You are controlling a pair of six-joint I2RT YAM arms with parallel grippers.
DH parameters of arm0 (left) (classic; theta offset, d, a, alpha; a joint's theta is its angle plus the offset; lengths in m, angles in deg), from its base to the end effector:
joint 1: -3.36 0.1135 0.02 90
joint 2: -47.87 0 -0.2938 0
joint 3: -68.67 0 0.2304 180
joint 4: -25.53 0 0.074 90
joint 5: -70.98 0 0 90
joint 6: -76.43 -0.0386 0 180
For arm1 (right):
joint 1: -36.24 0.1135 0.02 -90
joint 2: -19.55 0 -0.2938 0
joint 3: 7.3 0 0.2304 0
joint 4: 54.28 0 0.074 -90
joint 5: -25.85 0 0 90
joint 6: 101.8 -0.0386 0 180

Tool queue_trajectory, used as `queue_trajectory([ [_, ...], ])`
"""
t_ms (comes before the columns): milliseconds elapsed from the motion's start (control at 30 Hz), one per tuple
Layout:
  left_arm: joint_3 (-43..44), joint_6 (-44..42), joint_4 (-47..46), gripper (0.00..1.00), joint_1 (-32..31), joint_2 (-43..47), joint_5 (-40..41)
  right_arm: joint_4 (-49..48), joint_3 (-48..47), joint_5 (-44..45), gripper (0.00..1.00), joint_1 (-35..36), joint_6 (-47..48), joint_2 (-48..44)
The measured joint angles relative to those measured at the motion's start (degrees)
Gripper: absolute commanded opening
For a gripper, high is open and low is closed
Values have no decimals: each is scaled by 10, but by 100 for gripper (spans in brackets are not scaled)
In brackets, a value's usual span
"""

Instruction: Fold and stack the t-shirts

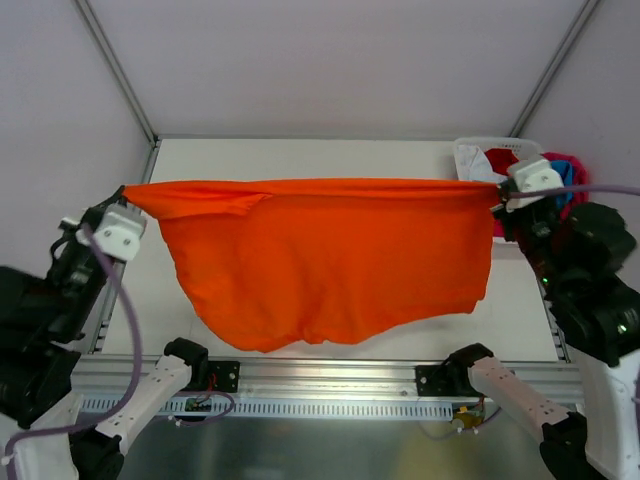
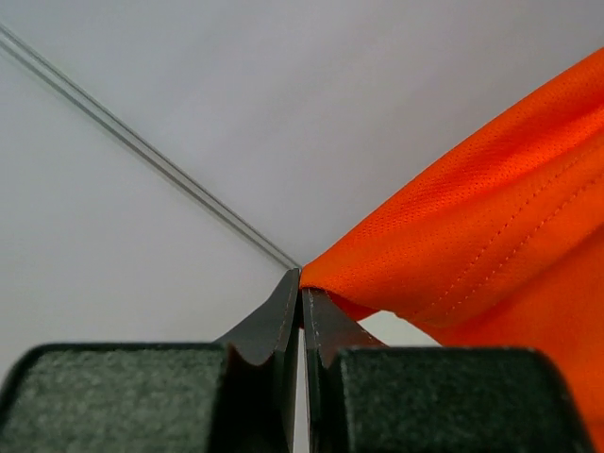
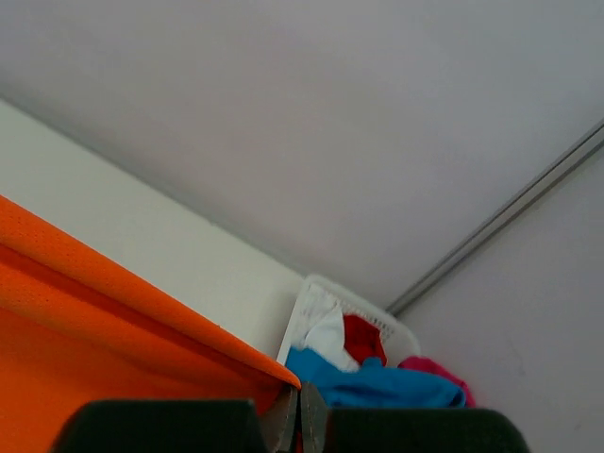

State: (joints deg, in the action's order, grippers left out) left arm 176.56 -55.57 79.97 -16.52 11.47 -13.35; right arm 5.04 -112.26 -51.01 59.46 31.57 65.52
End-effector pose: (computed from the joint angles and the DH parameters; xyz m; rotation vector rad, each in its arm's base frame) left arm -0.0324 0.0158 0.5393 0.5854 1.1436 0.3949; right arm 0.0458 0.0101 0.5216 -0.7181 1.4239 -0.4552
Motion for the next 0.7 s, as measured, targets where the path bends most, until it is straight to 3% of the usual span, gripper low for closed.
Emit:
queue_trajectory([
  [167, -85, -6, -2, 0, 1, -69, 21, -33, 134, 36, 0, -9, 6, 75],
  [433, -231, -15, -79, 0, 10, -287, 22, -166, 319, 89, 0, -28, 57, 313],
  [700, -305, -21, -219, 0, 46, -426, 19, -317, 343, 115, 0, -42, 111, 476],
])
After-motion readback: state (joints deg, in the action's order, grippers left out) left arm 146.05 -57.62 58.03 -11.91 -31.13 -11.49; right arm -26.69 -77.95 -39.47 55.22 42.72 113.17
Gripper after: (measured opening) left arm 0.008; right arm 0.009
